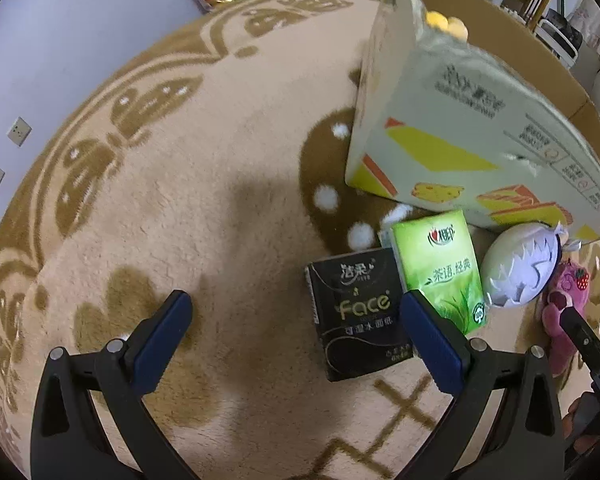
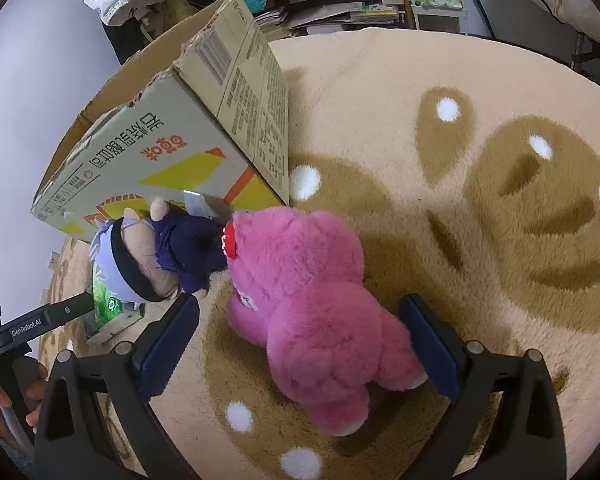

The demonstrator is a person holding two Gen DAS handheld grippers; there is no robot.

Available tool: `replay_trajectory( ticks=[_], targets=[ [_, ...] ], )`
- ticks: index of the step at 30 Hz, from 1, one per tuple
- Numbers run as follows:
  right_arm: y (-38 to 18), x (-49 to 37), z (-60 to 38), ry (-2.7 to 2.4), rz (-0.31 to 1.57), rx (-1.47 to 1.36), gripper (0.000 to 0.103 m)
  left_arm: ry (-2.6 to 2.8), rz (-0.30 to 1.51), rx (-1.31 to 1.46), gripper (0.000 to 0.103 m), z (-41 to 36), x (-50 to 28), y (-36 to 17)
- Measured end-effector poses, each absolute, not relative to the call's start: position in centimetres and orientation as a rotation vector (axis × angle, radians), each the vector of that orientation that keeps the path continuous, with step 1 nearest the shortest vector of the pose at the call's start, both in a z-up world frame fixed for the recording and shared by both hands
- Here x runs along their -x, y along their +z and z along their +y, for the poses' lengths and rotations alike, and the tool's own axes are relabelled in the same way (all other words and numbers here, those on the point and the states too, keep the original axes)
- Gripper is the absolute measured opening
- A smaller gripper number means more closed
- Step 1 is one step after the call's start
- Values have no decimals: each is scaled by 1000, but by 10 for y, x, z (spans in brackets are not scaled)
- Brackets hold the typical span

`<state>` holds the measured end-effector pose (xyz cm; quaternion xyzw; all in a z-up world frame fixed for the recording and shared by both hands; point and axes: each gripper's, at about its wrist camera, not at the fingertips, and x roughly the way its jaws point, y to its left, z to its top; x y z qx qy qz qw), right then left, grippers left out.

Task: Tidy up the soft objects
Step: 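Grip the black tissue pack with the left tool while the right tool grips the pink bear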

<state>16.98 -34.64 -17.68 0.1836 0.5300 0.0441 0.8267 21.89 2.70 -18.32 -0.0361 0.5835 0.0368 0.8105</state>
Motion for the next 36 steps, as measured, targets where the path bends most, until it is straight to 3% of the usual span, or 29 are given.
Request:
replay_trajectory(
  ticks=[4,16,22,36],
  targets=[
    [-179,-170,-340,66,1135,-365,98,72,1252,48,103,23,-221,-187],
    [-182,-168,-334,50,1136,-342,96,65,1268,82,103,24,-228,-198],
    [-179,-166,-340,34,1125,-356,87,75,1252,42,103,19,-227,-198],
    [-177,-164,-339,31,1126,-343,85,108,1235,-48,101,4,-214,-193]
  ],
)
